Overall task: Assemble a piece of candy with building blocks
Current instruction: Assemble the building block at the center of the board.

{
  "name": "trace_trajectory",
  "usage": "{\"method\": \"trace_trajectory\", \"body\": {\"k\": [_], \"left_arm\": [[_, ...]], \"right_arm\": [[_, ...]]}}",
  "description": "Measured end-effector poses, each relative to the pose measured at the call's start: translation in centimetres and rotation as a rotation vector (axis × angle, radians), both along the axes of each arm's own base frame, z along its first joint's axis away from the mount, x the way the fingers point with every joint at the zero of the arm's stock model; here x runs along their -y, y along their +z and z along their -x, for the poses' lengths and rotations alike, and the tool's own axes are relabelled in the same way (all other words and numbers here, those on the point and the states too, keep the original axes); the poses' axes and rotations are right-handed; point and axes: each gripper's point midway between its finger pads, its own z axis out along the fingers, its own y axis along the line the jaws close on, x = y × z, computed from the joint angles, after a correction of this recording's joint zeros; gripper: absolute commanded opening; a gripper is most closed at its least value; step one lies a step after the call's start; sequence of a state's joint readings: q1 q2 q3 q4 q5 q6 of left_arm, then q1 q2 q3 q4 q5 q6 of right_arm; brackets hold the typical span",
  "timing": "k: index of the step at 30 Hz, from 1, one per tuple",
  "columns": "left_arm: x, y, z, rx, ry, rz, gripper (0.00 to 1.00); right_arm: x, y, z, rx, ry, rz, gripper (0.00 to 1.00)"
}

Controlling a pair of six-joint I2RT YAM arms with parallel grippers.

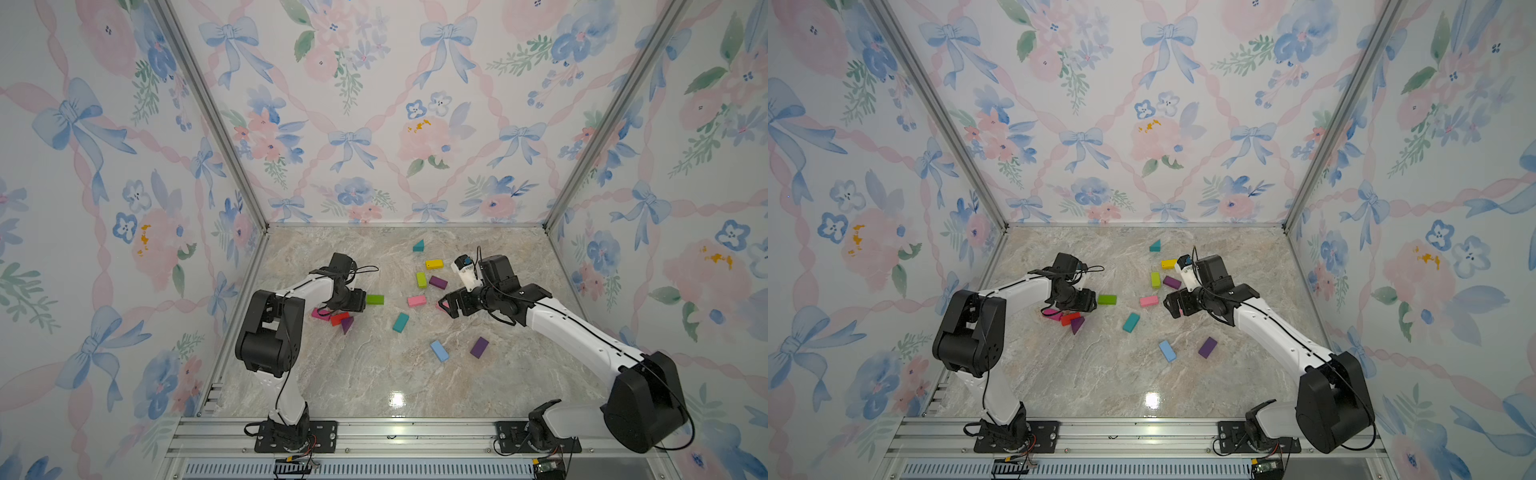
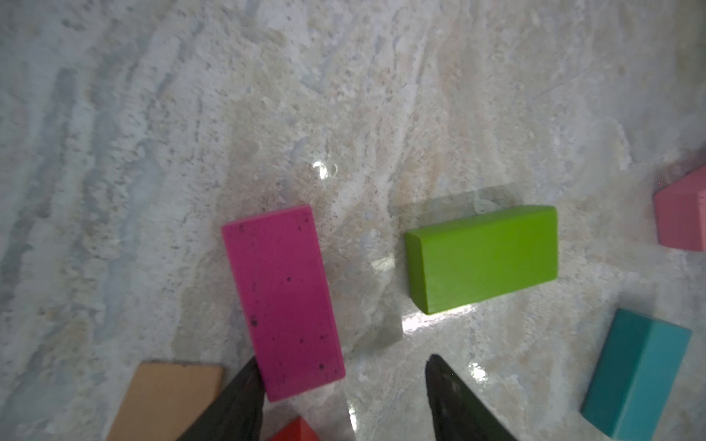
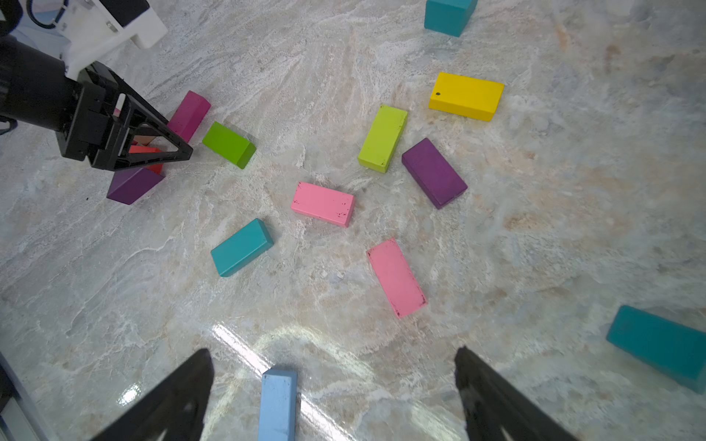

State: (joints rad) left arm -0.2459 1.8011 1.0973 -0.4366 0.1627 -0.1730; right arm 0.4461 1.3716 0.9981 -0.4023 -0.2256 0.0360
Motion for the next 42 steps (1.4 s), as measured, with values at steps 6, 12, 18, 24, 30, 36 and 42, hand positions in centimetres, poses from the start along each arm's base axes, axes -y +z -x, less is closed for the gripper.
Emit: {"method": "trace_trajectory", "body": {"k": [6,12,18,24,30,36,42], "left_arm": [[1.2,0.1,0.7,0.0,-0.01,0.062,0.67],[3.0,0.4,0.8,0.01,-0.03,0.118,0.67],[3.7,0.7,0.5,0.024,-0.035,0.14,0.67],[3.9,0.7,0.5,0.024,-0.032,0.149,0.67],[4.4,0.5,0.2,0.024,-0.037,0.165,0.67],[5.3,0.4,0.2,0.023,-0.056,0.181,0.67],[5.7,0.5,-0.3,0.03,-0.054,0.188,0.68]], "right_arm": [[0.0,0.0,0.0,0.0,0.001,0.0,0.99],[-0.1,0.0,0.1,-0.002,0.003,-0.002,0.99],[0.0,0.0,0.1,0.0,0.003,-0.003,0.99],[0.0,0.1,0.2,0.0,0.003,-0.003,0.99],[0.0,0.0,0.2,0.0,0.002,-0.003,0.99],[0.1,-0.3,0.3,-0.007,0.003,0.001,0.99],[0.2,-0.6,0.5,-0.016,0.002,0.005,0.99]]}}
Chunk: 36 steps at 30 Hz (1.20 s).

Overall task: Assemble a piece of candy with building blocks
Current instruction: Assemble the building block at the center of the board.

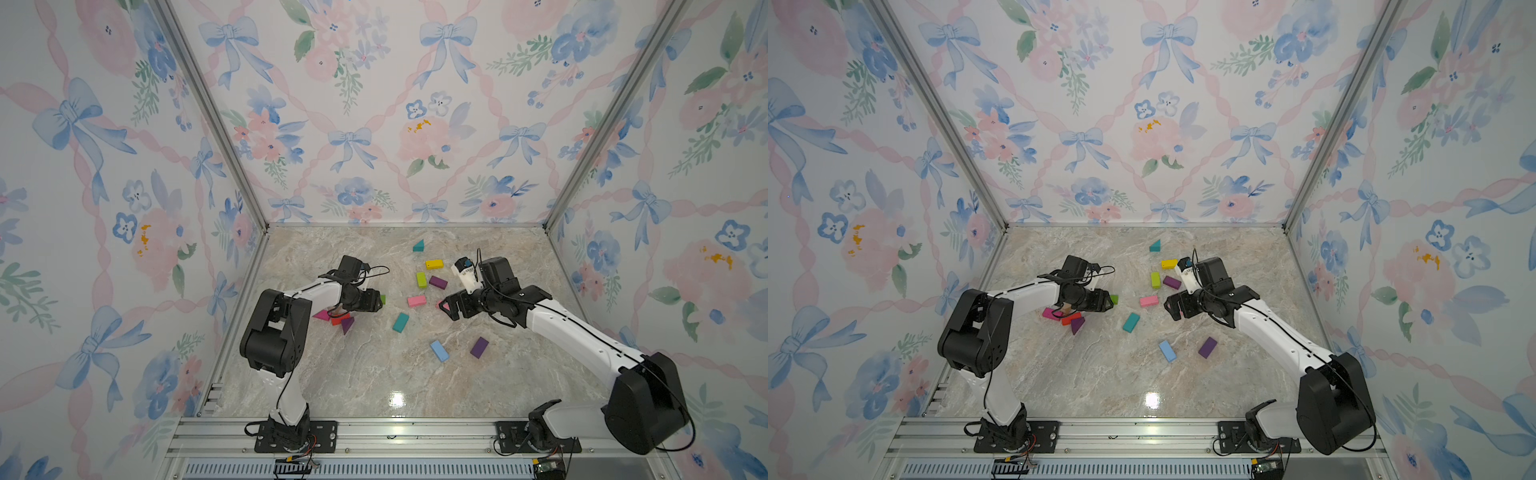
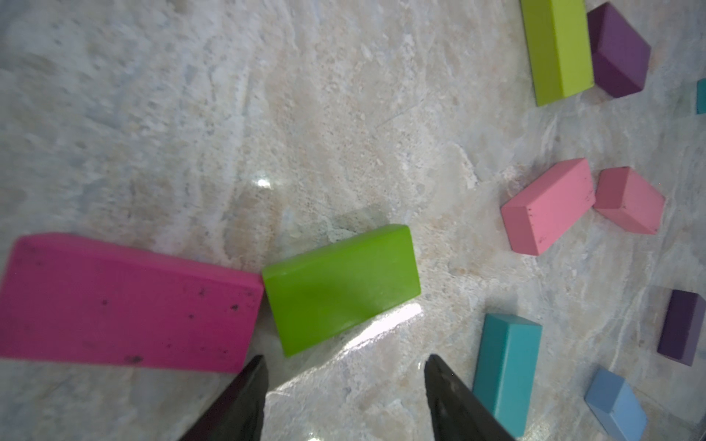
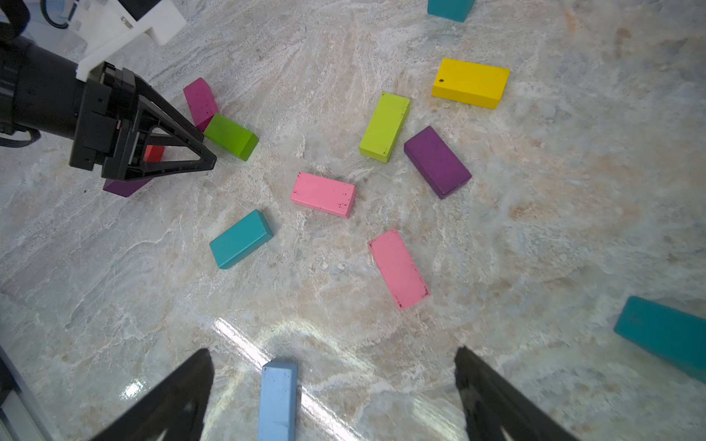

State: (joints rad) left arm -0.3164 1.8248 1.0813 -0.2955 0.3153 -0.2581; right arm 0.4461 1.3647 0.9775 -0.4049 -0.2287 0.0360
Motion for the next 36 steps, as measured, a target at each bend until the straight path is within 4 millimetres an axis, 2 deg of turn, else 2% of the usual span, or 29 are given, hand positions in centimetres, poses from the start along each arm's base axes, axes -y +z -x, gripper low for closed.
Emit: {"method": "trace_trajectory", "body": {"k": [18,28,32,36], "left_arm": [[-0.6,0.0,-0.4,0.019,0.02,-0.022,0.71],[0.2,0.1,-2.7,0.05,0.019,-0.011,0.71],[0.0,0.2,-2.7,0.058,0.033,-0.029,0.71],[-0.3,1.2,-1.5,0.094,0.036,-0.073,0.72]], "right_arm": [[0.1,0.4,0.4,0.006,0.002,-0.003,0.99],[0.1,0.1,0.7,-0.006,-0.001,0.013,0.99],[-0.1,0.0,1.1,-0.014,0.007,0.02,0.99],[-0.1,-0.1,1.2,-0.019,0.01,0.026,0.99]]}}
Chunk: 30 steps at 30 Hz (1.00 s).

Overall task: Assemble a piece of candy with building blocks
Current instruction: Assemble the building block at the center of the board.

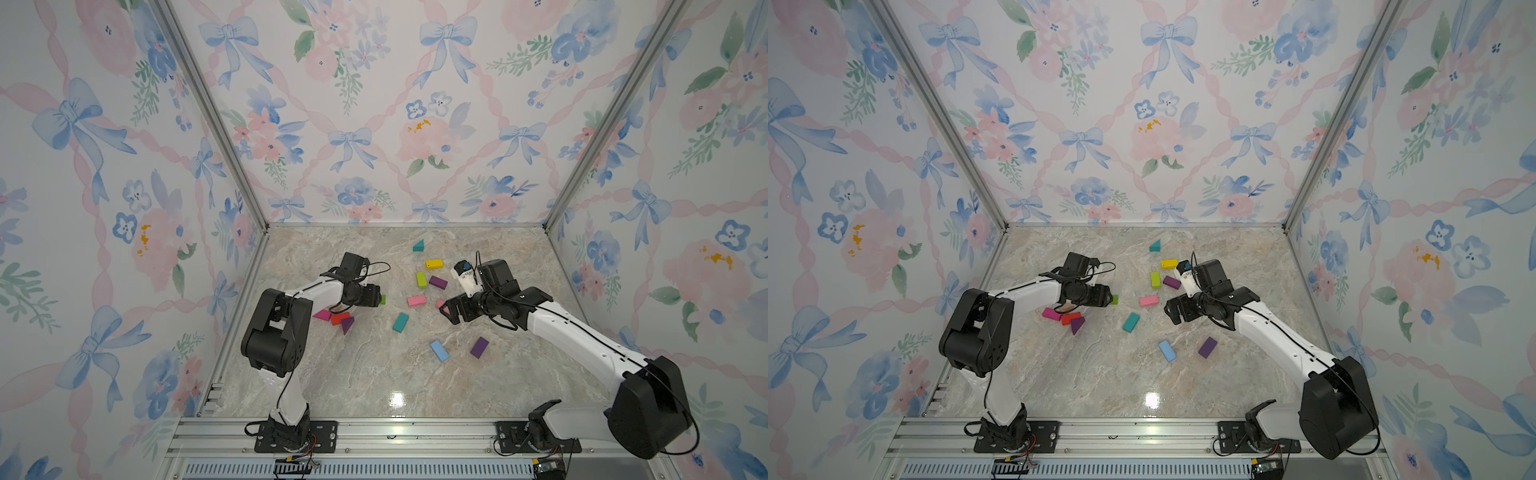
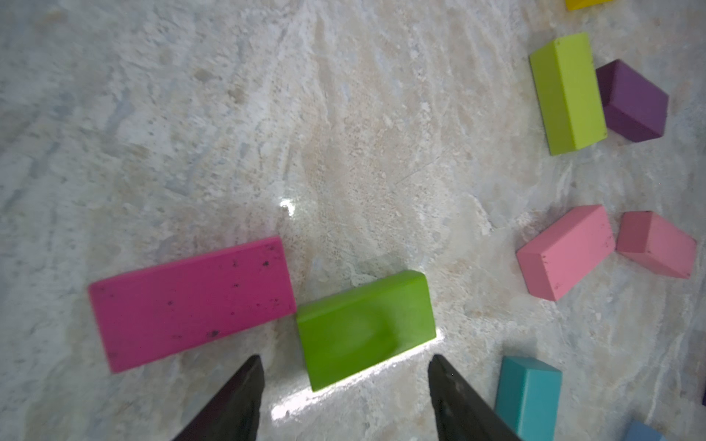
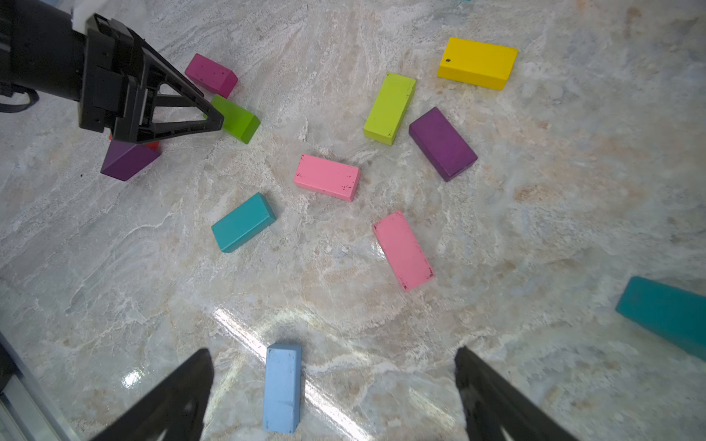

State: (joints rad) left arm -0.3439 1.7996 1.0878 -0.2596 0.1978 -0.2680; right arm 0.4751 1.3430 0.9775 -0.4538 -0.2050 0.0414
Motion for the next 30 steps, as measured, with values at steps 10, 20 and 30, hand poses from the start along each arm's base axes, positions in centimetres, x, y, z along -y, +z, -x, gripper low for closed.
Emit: {"method": "trace_trajectory", "body": {"k": [10,20,30], "left_arm": [[1.9,-0.3,1.4,0.038,-0.007,-0.106,0.78],[1.0,-0.8,0.6,0.054,0.062,-0.172,0.78],[2.4,-1.5,-0.2,0.054,0.069,-0.187,0.67]], "right_arm": [[-0.7,0.4,0.2,0.008,0.016,-0.003,0.99],[-0.6,0.7,0.3,0.016,0.015,-0.004,0.99],[-0.5,0.7,0.2,0.016,0.011,-0.004,0.99]]}}
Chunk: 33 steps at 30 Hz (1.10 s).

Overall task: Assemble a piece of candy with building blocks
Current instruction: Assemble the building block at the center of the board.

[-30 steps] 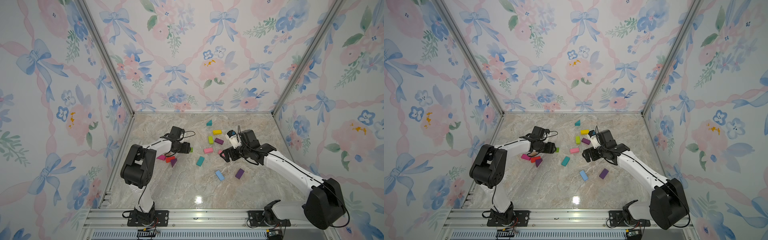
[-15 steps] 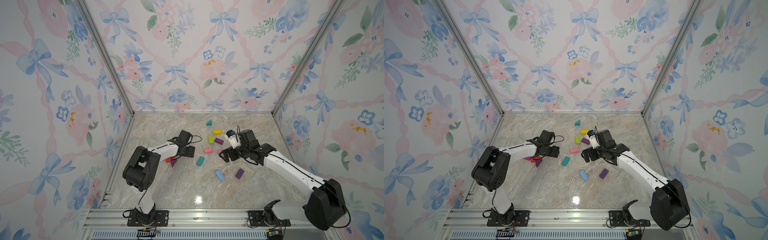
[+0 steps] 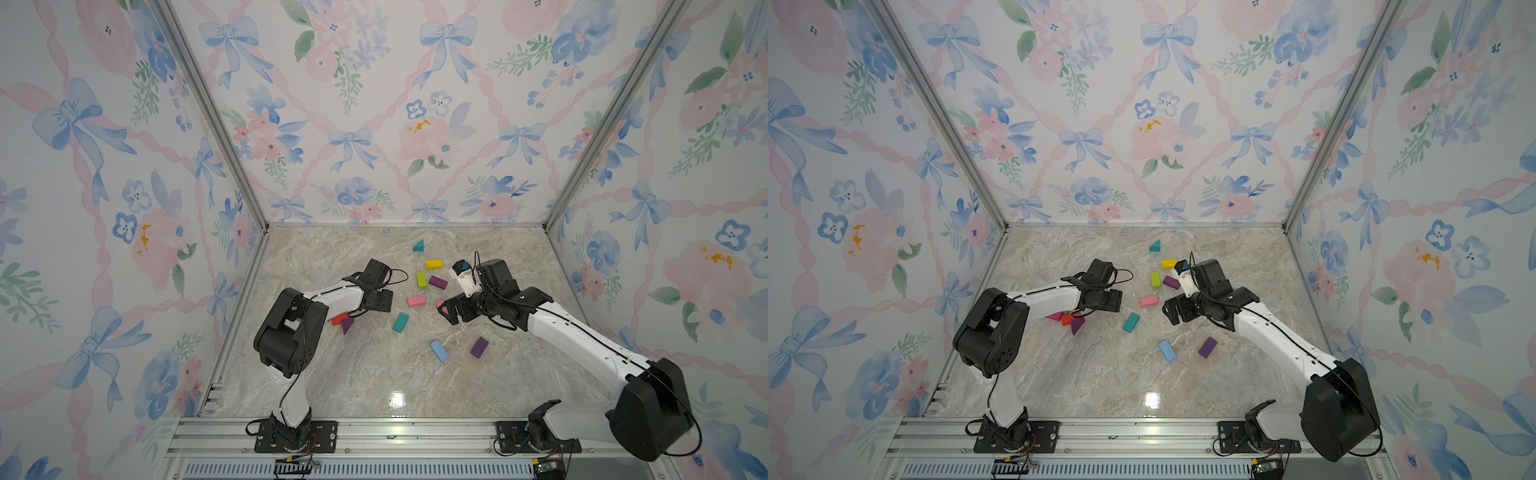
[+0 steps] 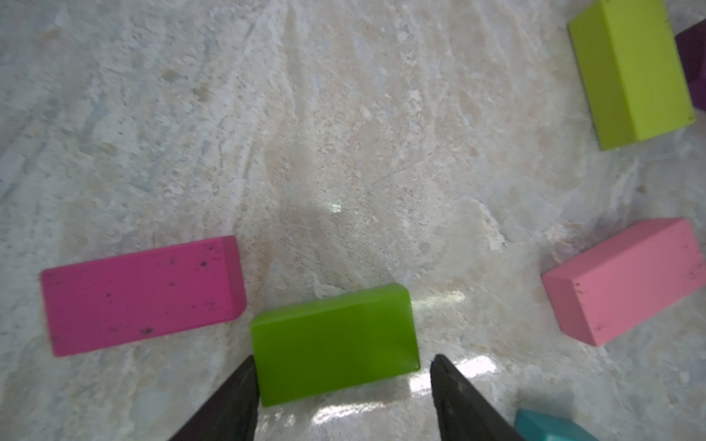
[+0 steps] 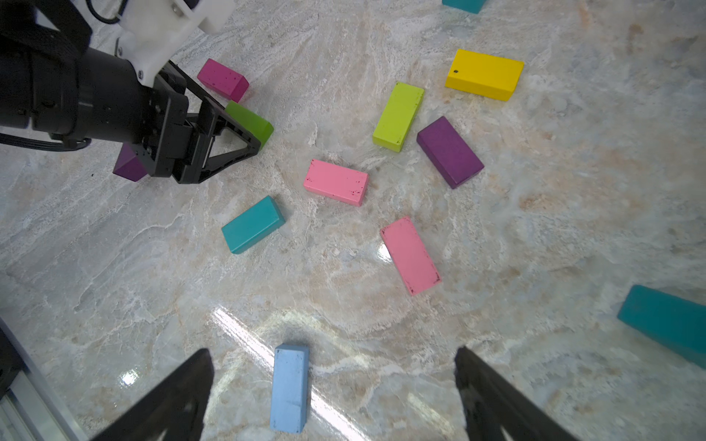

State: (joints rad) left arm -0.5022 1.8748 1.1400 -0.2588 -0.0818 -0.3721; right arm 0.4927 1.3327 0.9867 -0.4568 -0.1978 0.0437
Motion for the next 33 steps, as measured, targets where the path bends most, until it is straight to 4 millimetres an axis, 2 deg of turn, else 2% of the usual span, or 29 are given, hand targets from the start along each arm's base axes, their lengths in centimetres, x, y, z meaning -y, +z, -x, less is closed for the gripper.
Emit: {"method": "trace_trajectory", "body": {"k": [8,17,20,27,33], "left_arm": [[0.2,-0.1,-0.8,0.014,0.014,-0.023,0.58],[0.3,0.0,-2.0,0.035,0.051,-0.035,0.56],[0.3,0.0,-2.1,0.036,0.055,-0.041,0.59],[0.3,0.2,-2.0,0.026,0.067,-0.037,0.73],[0.9,0.8,-2.1,0.025,0.056,-0.005,0.78]], "right_arm": [[0.5,0.0,-0.4,0.002,-0.014,0.001,0.99],[0.9,0.0,-0.6,0.001,-0.023,-0.002,0.99],[0.9,0.0,-0.6,0.0,-0.022,-0.005,0.99],[1.1,0.1,-0.7,-0.001,-0.026,-0.007,0.99],[1.0,0.1,-0.6,0.001,-0.025,-0.009,0.99]]}}
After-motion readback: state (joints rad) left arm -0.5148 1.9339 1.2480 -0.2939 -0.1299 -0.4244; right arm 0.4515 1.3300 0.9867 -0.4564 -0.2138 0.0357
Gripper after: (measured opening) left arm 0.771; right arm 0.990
